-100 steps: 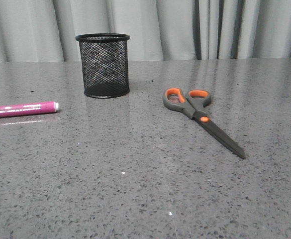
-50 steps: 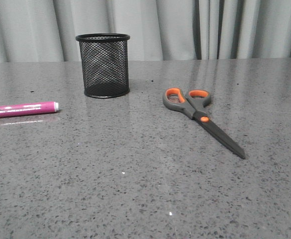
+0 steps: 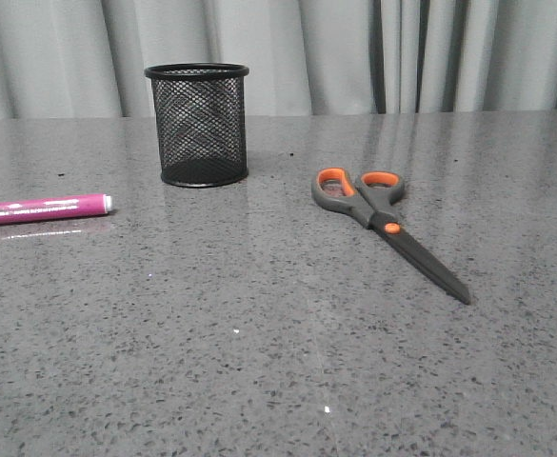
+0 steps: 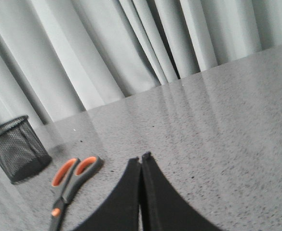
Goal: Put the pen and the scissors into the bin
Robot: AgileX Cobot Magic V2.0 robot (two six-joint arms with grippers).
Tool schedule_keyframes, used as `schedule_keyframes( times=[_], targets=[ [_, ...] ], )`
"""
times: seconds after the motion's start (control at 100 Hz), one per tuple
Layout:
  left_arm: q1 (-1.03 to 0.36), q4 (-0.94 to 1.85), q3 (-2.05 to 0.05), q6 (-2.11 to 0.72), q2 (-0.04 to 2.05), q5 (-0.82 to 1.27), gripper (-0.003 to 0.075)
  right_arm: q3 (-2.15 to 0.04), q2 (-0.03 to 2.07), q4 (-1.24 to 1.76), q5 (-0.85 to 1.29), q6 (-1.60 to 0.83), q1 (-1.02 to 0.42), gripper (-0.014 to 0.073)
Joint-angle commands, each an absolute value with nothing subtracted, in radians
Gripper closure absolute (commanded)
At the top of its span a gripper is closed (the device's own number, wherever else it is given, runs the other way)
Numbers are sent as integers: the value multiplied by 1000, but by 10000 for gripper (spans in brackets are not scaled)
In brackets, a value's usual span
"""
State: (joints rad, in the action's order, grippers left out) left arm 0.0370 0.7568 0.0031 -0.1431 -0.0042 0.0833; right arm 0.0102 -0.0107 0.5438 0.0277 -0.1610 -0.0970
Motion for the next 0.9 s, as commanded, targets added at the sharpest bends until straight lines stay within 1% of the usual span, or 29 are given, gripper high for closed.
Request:
schedule_keyframes(
  times=[0.0,0.1,0.2,0.31,0.42,0.53,0.69,0.74,0.8,0.89],
  targets=[
    [40,810,28,-136,-35,35,740,8,-29,602,-37,-164,-89,665],
    [40,808,-8,-136,-23,83,740,-46,-4,596,35,-164,-89,642],
    [40,779,-69,-136,25,133,740,-135,78,544,127,-164,-89,642],
    [40,645,-179,-136,128,217,740,-249,243,459,217,-164,-89,642],
    [40,505,-317,-174,265,355,739,-389,448,406,323,-164,-89,642],
    [40,490,-429,-288,407,466,739,-526,629,391,423,-186,-89,642],
    [38,492,-528,-320,542,514,737,-650,769,391,502,-248,-89,629],
    [38,503,-544,-358,568,514,723,-672,794,391,515,-256,-89,592],
    [38,524,-557,-409,600,514,678,-688,809,391,524,-258,-89,505],
    [38,555,-577,-458,644,514,528,-698,819,391,520,-258,-89,336]
  ],
)
